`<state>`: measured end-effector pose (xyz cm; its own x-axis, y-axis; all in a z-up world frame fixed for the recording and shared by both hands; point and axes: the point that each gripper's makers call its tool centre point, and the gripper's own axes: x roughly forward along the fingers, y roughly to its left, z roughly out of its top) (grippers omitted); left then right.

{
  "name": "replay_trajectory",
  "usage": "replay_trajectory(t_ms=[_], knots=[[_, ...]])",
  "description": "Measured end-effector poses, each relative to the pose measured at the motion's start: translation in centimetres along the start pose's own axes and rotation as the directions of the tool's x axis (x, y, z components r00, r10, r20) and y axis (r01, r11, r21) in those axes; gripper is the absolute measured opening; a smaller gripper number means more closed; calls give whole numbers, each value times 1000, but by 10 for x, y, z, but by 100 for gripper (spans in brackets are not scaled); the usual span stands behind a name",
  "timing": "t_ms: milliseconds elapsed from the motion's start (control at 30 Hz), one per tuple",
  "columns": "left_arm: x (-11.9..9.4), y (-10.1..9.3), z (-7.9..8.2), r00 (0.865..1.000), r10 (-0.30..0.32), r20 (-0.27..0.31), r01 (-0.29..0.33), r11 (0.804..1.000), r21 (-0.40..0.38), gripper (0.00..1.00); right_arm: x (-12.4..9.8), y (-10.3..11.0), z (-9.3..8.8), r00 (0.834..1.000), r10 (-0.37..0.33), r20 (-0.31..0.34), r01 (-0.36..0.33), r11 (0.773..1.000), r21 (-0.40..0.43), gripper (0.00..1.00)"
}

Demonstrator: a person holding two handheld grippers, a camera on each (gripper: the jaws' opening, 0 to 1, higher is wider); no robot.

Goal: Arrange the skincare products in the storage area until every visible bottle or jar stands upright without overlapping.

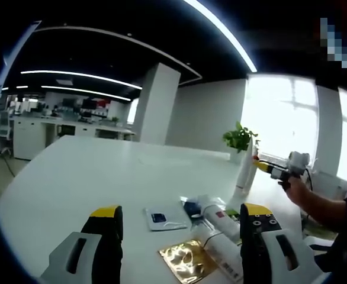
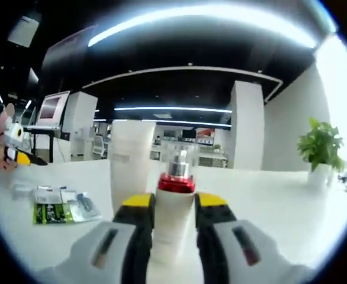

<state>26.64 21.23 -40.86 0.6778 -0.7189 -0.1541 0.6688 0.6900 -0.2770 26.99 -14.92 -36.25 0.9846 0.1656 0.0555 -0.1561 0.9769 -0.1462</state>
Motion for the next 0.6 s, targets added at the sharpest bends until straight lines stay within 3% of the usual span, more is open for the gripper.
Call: replay_trajectory(t_ms=[133,200,300,600], knots=[[0,0,0,1000,0,0,0,1000,0,82,0,1,-1,1000,6,1,-6,1000,0,27],[1,0,0,1000,0,0,0,1000,-1,82,-2,3,2,1000,11,16,-11,1000,0,30],[0,-1,0,1000,0,1,0,1000,0,82,-3,5,-4,1000,-15,-15,15,999,-47,37],[-1,0,4,1000,0,19,0,1000,-1,82,-13,11,-8,999,-15,-34,13,999,-53,37]])
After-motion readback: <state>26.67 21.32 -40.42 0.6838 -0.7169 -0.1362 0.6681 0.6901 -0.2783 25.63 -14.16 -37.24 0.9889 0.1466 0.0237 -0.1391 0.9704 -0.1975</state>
